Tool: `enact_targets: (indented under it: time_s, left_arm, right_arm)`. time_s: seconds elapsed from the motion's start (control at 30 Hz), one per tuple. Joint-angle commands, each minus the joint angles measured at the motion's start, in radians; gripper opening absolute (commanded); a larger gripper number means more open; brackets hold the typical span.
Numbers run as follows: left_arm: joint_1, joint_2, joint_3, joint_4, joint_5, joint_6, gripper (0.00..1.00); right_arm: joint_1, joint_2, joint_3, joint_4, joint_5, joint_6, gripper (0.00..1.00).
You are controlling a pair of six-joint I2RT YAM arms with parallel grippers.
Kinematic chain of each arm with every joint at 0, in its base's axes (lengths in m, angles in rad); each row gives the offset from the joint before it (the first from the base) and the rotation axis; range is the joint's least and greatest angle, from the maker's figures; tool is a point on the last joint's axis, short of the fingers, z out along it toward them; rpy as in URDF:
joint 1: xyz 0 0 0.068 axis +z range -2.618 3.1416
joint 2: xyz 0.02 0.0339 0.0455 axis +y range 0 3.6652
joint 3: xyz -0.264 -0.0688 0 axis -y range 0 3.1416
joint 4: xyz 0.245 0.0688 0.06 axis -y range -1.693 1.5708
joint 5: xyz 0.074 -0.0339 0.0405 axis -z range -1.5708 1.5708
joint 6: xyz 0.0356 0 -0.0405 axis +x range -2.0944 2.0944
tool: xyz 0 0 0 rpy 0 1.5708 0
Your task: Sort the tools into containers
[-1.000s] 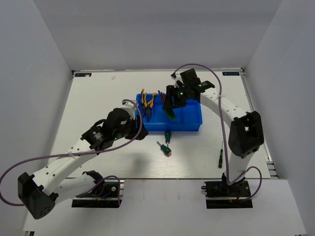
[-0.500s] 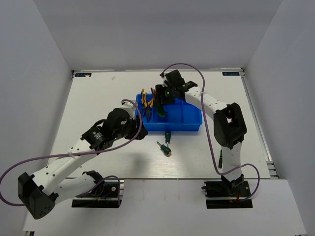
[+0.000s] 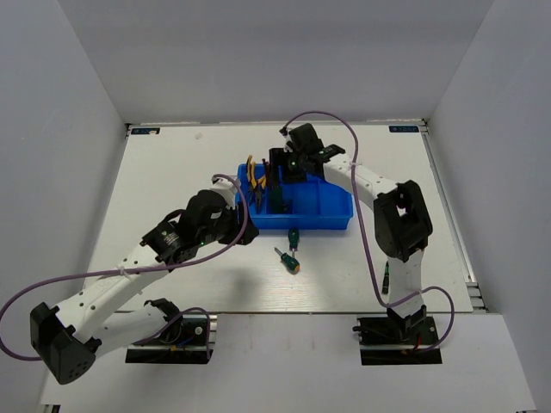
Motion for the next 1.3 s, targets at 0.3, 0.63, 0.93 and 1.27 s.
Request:
enact_targets:
  time_s: [0.3,0.63,0.93,1.27]
  left_arm:
    - [-0.017,0.033,0.015,0.016,0.038,-0.004,0.43]
    - [-0.074,0.172,0.015,0.08,0.092,-0.004,0.04]
    - [-0.177,0.284,-0.042,0.08,0.073,-0.125,0.5]
    - [-0.256,0.493,-0.01,0.132,0.018,-0.312,0.52]
  right_arm:
    - [0.003,-0.203,-0.111,0.065,0.007,-0.02,0.62]
    - [-0.053,-0.615,-0.47,0.075,0.251,-0.19,0.0]
    - [-0.151,-0.865,-0.589,-0.26,0.281,-0.29,0.32]
    - [-0.234,-0.931,-0.729,-0.4,0.194,-0.259,0.4]
